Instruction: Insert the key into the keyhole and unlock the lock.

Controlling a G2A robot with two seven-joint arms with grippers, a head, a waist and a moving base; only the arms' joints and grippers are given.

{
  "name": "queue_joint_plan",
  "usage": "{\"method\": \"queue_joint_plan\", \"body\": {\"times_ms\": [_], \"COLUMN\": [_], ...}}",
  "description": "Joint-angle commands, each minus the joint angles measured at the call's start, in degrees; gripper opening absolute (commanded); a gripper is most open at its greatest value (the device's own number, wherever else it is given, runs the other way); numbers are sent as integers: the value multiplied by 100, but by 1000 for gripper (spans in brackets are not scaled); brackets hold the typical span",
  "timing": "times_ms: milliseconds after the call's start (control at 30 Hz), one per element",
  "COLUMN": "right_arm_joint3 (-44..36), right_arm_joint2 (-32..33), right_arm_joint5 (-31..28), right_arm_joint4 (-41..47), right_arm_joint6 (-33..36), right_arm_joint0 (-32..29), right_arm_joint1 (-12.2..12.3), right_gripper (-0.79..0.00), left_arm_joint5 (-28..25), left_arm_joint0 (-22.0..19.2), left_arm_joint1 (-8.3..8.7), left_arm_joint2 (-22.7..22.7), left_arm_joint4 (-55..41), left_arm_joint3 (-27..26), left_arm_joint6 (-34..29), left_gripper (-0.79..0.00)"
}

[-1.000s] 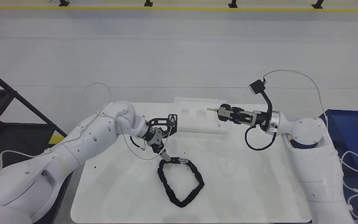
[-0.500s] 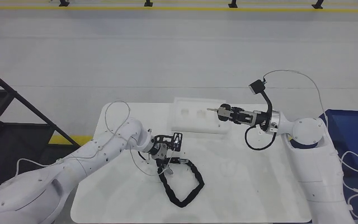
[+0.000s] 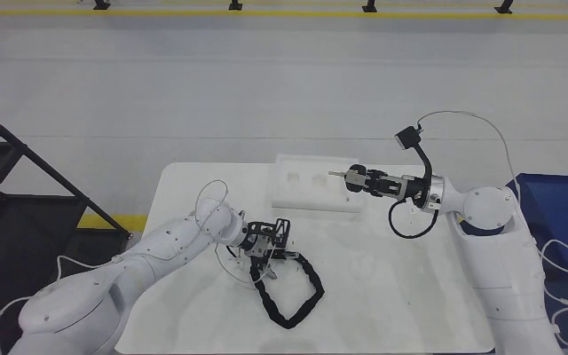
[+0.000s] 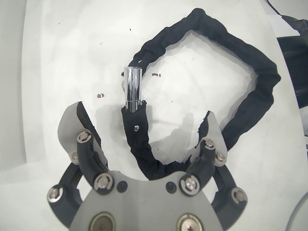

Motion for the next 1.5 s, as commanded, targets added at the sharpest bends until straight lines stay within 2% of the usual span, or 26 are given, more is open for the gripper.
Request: {"method": "queue_joint_plan", "body": {"times_ms": [0, 233, 433, 533, 600, 700, 733, 933, 1167, 1333, 1467], "right_arm_joint3": [0, 0, 0, 0, 0, 0, 0, 0, 0, 0, 0], "right_arm_joint2": [0, 0, 0, 0, 0, 0, 0, 0, 0, 0, 0], "right_arm_joint5": [0, 0, 0, 0, 0, 0, 0, 0, 0, 0, 0], "right_arm_joint4": [0, 0, 0, 0, 0, 0, 0, 0, 0, 0, 0], "right_arm_joint6": [0, 0, 0, 0, 0, 0, 0, 0, 0, 0, 0], "right_arm_joint0": [0, 0, 0, 0, 0, 0, 0, 0, 0, 0, 0], "right_arm_joint1": [0, 0, 0, 0, 0, 0, 0, 0, 0, 0, 0], "right_gripper": [-785, -785, -785, -785, -785, -785, -785, -785, -785, -785, -785], "left_arm_joint5": [0, 0, 0, 0, 0, 0, 0, 0, 0, 0, 0], "left_arm_joint0": [19, 34, 3, -12, -28, -51, -57, -120, -195, -153, -65], "left_arm_joint1": [-74, -347, -562, -666, -743, -835, -855, -1017, -1045, -870, -607], "left_arm_joint2": [0, 0, 0, 0, 0, 0, 0, 0, 0, 0, 0], "left_arm_joint4": [242, 1020, 1497, 1706, 1830, 1962, 1989, 2127, 1764, 1169, 485], "left_arm_joint3": [152, 593, 966, 1140, 1275, 1456, 1497, 1807, 1869, 1578, 1240], "left_arm_joint6": [299, 994, 1517, 1735, 1906, 2111, 2148, 2549, 2953, 2954, 2954], "left_gripper": [0, 0, -357, -428, -505, -754, -785, -785, -785, -785, -785]}}
